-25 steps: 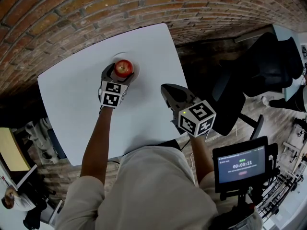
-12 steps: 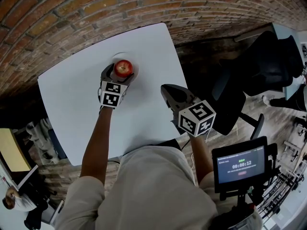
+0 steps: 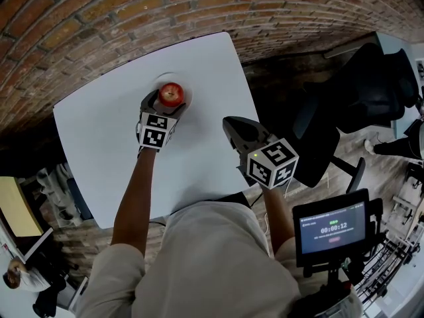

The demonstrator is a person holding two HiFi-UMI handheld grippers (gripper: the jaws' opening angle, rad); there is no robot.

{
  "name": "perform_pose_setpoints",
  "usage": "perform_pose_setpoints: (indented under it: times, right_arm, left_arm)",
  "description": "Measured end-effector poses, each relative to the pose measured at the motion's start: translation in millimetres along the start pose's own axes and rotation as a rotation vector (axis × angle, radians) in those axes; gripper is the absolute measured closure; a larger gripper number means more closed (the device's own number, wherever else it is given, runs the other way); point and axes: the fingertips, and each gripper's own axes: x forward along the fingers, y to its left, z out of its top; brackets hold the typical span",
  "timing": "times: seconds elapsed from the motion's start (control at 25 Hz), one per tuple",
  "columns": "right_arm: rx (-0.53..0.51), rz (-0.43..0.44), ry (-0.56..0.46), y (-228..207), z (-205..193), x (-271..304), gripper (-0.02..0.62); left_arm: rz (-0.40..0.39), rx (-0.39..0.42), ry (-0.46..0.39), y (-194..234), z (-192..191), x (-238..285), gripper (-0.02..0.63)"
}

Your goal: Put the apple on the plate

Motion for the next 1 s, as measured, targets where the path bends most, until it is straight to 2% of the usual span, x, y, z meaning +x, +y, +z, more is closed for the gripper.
perform_pose_setpoints:
  times: [0.6,1.0]
  right_arm:
    - [-0.021,0.012,-0.019,14,-2,-19,0.592]
    - [-0.031,0.011,-0.056,28,-1,-37,0.592]
  left_arm:
    - [0.036,-0.041,0.015,-4,-13,-16,0.201]
    - [0.123,-0.023,-0.067,3,8,-51,0.201]
